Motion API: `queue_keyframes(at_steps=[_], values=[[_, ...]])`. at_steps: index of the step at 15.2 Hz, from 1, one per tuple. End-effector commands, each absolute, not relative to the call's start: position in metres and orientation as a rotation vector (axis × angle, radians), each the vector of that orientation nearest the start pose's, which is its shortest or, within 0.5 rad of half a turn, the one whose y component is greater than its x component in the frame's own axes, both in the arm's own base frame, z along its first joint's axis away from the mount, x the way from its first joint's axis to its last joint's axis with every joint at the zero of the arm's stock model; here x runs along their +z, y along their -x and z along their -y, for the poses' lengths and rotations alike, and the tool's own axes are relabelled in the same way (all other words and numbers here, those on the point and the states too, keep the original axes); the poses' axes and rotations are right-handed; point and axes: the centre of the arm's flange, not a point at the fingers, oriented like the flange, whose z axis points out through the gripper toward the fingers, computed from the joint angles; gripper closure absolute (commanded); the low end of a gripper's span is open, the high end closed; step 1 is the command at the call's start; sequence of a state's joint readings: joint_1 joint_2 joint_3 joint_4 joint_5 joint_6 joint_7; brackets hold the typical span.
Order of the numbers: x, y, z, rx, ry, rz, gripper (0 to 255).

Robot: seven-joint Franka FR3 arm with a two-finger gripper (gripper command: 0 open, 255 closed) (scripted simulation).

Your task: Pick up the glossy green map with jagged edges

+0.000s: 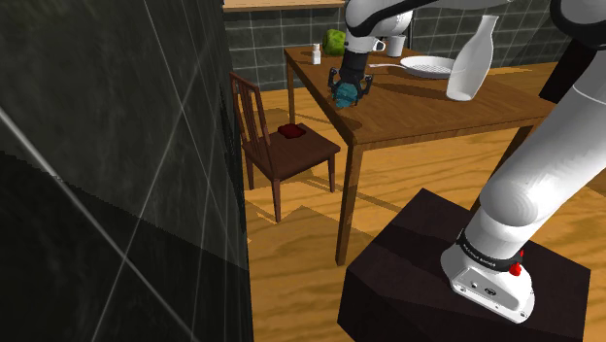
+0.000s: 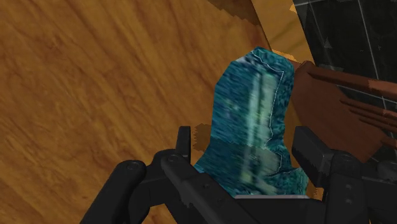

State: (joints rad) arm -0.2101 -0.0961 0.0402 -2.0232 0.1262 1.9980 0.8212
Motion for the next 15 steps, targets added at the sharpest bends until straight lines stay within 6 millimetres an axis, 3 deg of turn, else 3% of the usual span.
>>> queue_keyframes(at_steps=[1, 8, 15], values=[[0.498, -0.530, 0.082, -0.047, 2.614, -1.496, 255], [0.498, -0.529, 0.083, -0.047, 2.614, -1.496, 255], [0.535, -0.529, 0.083, -0.047, 2.614, -1.496, 255]])
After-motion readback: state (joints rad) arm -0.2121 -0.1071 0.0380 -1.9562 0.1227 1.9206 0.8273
